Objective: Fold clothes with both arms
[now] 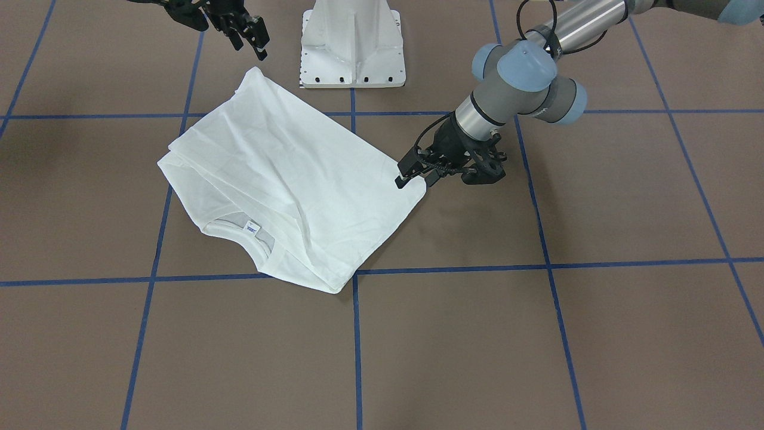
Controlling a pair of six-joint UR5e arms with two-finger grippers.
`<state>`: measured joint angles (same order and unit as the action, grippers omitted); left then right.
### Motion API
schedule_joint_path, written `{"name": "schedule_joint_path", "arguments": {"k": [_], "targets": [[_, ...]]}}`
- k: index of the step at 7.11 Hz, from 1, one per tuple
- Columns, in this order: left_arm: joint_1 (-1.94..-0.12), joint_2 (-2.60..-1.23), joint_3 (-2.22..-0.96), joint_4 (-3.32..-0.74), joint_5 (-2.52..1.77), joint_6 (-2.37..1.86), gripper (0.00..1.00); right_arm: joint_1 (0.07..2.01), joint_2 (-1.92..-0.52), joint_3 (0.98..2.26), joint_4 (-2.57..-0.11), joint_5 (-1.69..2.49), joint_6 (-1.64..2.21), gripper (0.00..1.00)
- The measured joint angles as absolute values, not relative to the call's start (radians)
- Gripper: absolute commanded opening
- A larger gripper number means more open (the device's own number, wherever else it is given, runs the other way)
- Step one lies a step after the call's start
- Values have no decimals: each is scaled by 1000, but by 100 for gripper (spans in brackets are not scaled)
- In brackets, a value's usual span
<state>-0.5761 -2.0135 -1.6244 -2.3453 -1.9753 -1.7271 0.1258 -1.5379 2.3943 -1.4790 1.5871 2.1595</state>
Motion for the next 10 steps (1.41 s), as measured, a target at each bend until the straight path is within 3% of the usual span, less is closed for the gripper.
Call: {"name": "schedule_joint_path", "arguments": {"k": [3,7,9,10], "targets": [[-531,-2004,-1623,-2273,-1969,-1754,84,331,-1395,2271,-1480,1599,2127,100],[-525,-1990,-1621,-2252,-1968,-1755,63,348,-1376,2236,-1484,1600,2117,100],[-523,-1988,-1613,-2253,-1968,-1755,47,348,-1377,2236,-1485,1600,2117,100],[-523,-1988,-1610,-2253,-1967,-1755,29,348,-1376,2237,-1485,1600,2117,100]]}}
